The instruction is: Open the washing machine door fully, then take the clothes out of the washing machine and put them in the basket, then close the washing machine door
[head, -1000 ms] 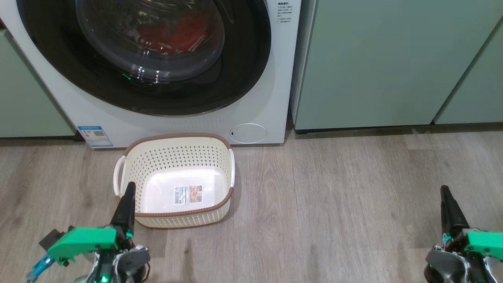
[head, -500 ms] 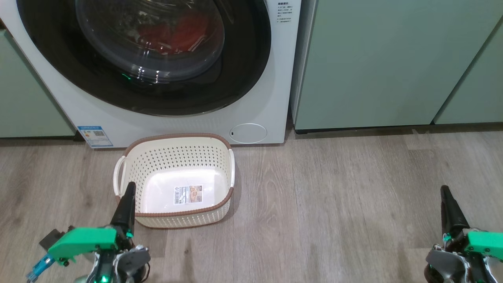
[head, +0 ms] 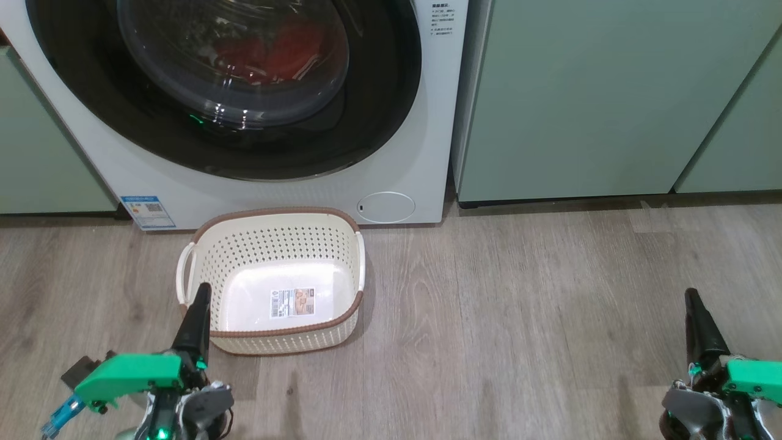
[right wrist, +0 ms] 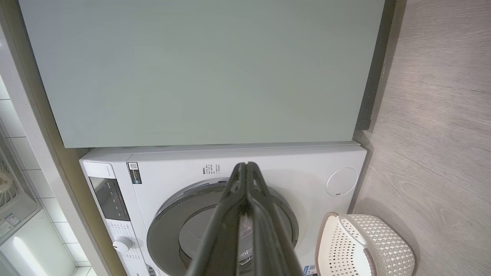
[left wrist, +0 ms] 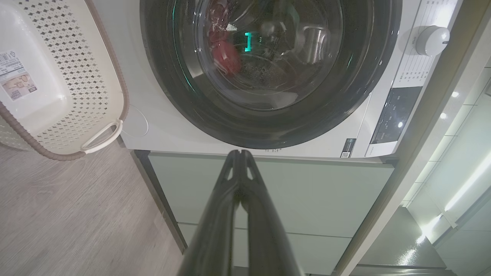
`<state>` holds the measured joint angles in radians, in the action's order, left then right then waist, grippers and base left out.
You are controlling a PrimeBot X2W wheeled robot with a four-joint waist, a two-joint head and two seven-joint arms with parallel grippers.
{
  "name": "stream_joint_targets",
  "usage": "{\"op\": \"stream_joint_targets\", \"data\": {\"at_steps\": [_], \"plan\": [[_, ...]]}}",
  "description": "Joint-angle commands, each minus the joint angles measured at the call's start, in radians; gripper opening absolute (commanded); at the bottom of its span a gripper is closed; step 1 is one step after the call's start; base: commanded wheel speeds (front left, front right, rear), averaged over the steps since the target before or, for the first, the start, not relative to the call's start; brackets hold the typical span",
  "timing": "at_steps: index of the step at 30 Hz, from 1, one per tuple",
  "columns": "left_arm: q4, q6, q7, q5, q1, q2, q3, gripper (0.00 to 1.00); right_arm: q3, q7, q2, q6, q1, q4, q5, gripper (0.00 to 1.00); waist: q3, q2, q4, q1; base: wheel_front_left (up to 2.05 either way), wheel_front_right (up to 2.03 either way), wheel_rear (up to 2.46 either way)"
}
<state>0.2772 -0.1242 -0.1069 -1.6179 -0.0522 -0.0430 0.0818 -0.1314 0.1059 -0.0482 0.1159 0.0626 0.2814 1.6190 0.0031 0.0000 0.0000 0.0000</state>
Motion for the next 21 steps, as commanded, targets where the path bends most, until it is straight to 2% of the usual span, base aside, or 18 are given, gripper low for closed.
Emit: {"op": "stream_joint_targets", "data": {"at_steps": [1, 21], "plan": [[-0.032, -0.007, -0.006, 0.009, -0.056, -0.008, 0.032, 0.0, 0.019, 0.006, -0.004, 0.015, 0.045, -0.037, -0.009, 0.0, 0.0, 0.0, 0.0, 0.0, 0.0, 0.0, 0.0], [-0.032, -0.007, -0.007, 0.01, -0.056, -0.008, 0.032, 0.0, 0.018, 0.007, -0.003, 0.015, 0.045, -0.037, -0.01, 0.0, 0.0, 0.0, 0.0, 0.0, 0.0, 0.0, 0.0]]}}
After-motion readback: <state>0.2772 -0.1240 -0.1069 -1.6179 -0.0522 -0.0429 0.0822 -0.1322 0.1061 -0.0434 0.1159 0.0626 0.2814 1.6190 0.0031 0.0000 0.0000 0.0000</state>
